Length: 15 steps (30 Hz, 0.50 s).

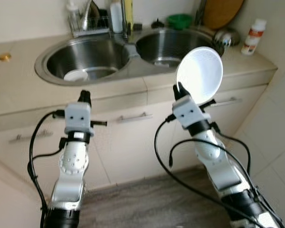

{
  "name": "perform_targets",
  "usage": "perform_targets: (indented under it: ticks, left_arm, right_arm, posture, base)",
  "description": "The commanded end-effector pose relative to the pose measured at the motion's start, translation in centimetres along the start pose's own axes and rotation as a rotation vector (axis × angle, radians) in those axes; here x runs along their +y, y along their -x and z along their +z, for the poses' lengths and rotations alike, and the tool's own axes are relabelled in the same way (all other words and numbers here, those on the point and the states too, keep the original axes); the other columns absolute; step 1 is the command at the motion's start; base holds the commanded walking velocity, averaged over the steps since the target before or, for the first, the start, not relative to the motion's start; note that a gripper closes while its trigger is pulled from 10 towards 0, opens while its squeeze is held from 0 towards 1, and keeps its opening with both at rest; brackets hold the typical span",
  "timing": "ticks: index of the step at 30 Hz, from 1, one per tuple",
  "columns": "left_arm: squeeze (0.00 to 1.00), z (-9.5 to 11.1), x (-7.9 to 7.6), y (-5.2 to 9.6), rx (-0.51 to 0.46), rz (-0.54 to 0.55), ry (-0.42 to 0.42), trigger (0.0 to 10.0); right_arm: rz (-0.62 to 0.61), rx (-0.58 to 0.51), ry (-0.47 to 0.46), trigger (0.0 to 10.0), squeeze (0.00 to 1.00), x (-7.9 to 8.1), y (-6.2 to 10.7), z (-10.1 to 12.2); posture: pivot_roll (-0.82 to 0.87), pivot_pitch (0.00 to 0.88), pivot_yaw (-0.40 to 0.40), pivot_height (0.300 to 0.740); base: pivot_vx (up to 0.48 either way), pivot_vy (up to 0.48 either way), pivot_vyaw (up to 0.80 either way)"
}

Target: Kitchen organization

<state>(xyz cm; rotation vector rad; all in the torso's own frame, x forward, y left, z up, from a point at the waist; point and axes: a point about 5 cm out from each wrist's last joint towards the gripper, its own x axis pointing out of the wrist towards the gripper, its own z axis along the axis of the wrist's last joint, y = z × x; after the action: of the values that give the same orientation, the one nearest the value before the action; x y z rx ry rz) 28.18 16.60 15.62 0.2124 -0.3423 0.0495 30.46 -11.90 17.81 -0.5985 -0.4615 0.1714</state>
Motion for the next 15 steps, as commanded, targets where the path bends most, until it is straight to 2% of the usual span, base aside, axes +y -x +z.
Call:
perform_targets:
  ticks: [1,4,6,15]
  left_arm:
    - [0.0,0.6,-0.38,-0.21,-0.027,-0.019,-0.003,10.0]
    - [0.0,0.66,-0.36,-0.24,-0.03,-0.019,-0.004,10.0]
    - [0.0,0.69,-0.35,-0.25,-0.033,-0.019,-0.005,10.0]
    - [0.0,0.68,-0.41,-0.24,-0.033,-0.02,-0.004,10.0]
  right_arm:
    - [-0.029,-0.016,0.011,10.0,0.0,-0.72,-0.26,0.33]
    - [-0.033,-0.02,0.009,10.0,0.0,-0.67,-0.29,0.39]
    - [-0.044,-0.018,-0.022,10.0,0.0,-0.7,-0.26,0.35]
    - [-0.047,-0.013,-0.028,10.0,0.0,-0.81,-0.27,0.22]
  posture:
    - [0.01,0.022,0.011,0.74]
    - [0.01,0.021,0.012,0.74]
    - [0.01,0.021,0.012,0.74]
    - [0.01,0.019,0.012,0.74]
  base:
    - [0.368,0.0,0.8]
    - [0.298,0.0,0.8]
    - [0.264,0.0,0.0]
    - [0.263,0.0,0.0]
